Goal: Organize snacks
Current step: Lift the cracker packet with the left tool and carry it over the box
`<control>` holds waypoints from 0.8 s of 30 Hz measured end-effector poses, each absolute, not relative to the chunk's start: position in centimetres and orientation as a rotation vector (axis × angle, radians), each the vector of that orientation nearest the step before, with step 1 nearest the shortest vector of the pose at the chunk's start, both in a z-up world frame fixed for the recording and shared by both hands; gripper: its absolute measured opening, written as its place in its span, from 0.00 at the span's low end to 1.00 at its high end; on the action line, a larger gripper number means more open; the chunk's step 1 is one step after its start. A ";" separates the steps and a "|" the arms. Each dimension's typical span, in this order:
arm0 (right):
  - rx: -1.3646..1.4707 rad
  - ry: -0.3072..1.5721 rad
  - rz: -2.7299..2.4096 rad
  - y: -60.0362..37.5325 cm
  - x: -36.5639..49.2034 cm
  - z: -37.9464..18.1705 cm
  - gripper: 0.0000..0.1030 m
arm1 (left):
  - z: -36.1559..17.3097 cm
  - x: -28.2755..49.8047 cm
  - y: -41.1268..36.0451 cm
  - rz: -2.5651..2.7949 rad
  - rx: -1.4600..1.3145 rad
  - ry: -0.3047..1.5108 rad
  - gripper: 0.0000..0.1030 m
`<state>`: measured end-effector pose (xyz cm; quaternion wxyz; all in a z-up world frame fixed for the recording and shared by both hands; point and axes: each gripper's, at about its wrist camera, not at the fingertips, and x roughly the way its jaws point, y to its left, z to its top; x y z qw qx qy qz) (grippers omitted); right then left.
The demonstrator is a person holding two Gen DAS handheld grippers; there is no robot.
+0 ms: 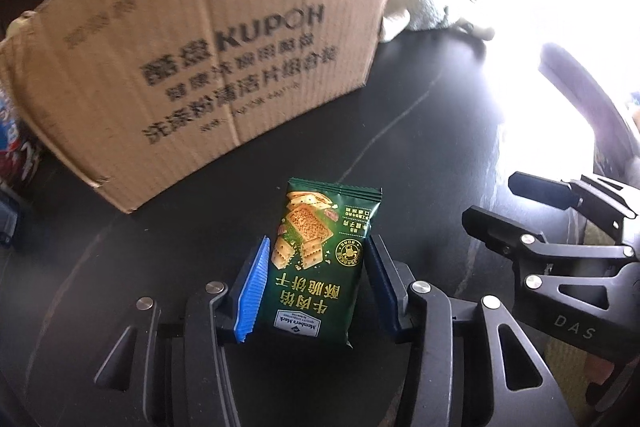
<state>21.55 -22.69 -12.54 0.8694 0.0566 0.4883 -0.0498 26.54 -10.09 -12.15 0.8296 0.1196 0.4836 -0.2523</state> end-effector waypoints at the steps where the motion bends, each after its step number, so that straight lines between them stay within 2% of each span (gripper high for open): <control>1: 0.118 1.017 -0.098 -22.6 21.6 -12.3 0.57 | -11.8 26.4 -9.8 -0.529 0.240 1.021 0.46; 24: 0.047 0.834 -0.006 -20.2 22.0 -2.9 0.57 | -0.4 24.3 -4.4 -0.423 0.109 0.858 0.46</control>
